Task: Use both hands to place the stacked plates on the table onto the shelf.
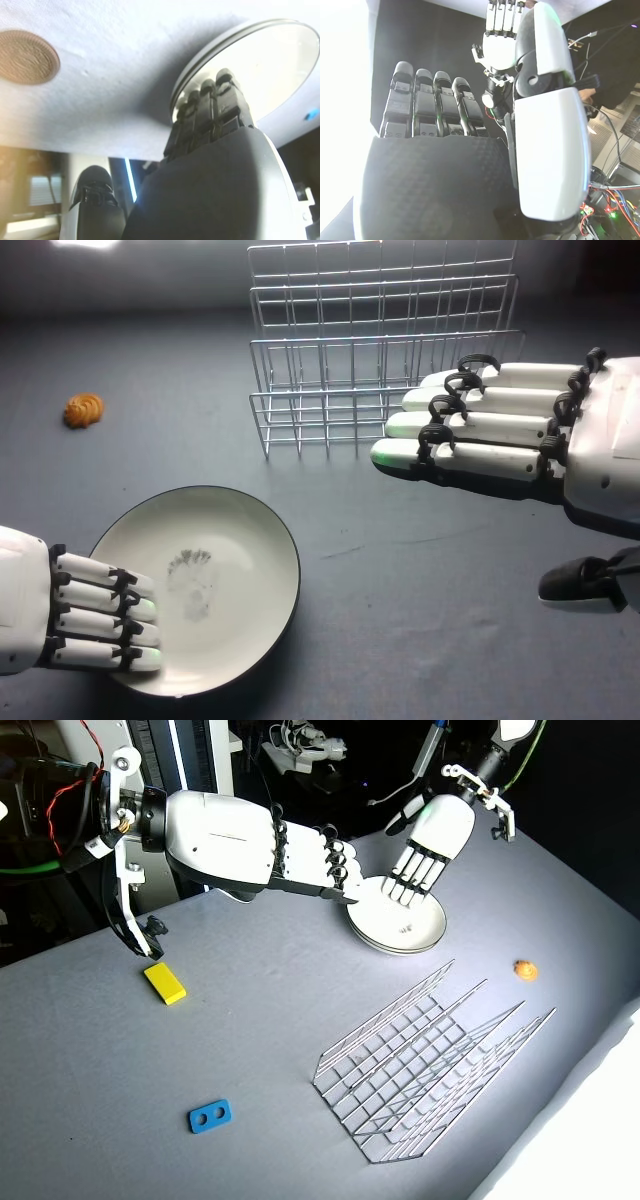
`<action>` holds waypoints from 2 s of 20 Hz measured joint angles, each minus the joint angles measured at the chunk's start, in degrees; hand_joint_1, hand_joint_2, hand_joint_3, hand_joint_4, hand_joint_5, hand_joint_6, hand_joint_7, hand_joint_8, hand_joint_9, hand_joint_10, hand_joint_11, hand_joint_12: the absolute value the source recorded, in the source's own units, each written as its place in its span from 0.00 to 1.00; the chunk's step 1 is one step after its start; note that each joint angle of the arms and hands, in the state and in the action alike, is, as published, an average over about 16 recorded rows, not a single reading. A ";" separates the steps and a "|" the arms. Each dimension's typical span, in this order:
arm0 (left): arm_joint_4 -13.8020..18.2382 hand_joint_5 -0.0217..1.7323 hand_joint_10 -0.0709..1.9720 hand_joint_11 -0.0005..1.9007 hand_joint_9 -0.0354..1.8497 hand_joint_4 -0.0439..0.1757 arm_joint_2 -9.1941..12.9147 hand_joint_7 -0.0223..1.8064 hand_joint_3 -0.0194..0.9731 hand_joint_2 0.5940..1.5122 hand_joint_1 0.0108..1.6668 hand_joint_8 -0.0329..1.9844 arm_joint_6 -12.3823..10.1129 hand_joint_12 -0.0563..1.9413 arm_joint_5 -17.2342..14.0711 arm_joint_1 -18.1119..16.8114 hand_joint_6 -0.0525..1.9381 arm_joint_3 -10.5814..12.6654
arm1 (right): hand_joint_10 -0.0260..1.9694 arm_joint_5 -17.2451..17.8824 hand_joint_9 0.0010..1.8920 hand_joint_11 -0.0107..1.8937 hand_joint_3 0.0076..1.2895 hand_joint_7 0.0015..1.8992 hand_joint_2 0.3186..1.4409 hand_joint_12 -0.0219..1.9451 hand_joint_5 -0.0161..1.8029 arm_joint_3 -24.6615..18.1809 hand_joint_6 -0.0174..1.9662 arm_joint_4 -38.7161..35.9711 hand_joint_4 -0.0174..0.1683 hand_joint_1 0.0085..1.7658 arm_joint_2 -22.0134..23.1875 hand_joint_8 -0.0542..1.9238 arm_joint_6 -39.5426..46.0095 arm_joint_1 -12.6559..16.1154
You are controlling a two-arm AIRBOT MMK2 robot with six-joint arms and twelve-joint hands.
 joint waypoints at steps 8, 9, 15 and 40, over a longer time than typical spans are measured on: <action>-1.23 0.01 0.04 0.01 0.03 0.15 -0.11 0.01 0.03 0.52 0.00 0.02 -0.74 0.03 1.34 0.39 0.01 -1.28 | 0.02 0.00 0.01 0.01 0.01 0.01 0.59 0.10 0.02 0.00 0.02 0.00 0.10 0.65 0.00 0.03 -0.07 0.00; -1.32 0.01 0.04 0.01 0.03 0.15 -0.11 0.01 0.03 0.52 0.00 0.02 -0.75 0.03 1.34 0.39 0.01 -1.16 | 0.02 0.00 0.01 0.01 0.01 0.01 0.59 0.10 0.02 0.00 0.02 0.00 0.10 0.65 0.00 0.03 -0.08 0.00; -1.56 0.01 0.04 0.01 0.03 0.19 0.03 0.01 0.03 0.51 0.00 0.02 -0.89 0.03 1.45 0.22 0.01 0.28 | 0.02 0.01 0.01 0.01 0.01 0.01 0.59 0.12 0.02 0.00 0.02 0.00 0.10 0.65 0.00 0.03 -0.12 -0.01; -4.56 0.01 0.03 0.01 0.02 0.22 -1.92 0.01 0.03 0.51 0.01 0.01 -9.31 0.02 12.82 -0.21 0.01 -3.04 | 0.02 0.50 0.01 0.01 0.01 0.01 0.60 0.10 0.02 0.70 0.02 0.05 0.09 0.65 -3.15 0.03 -3.99 0.48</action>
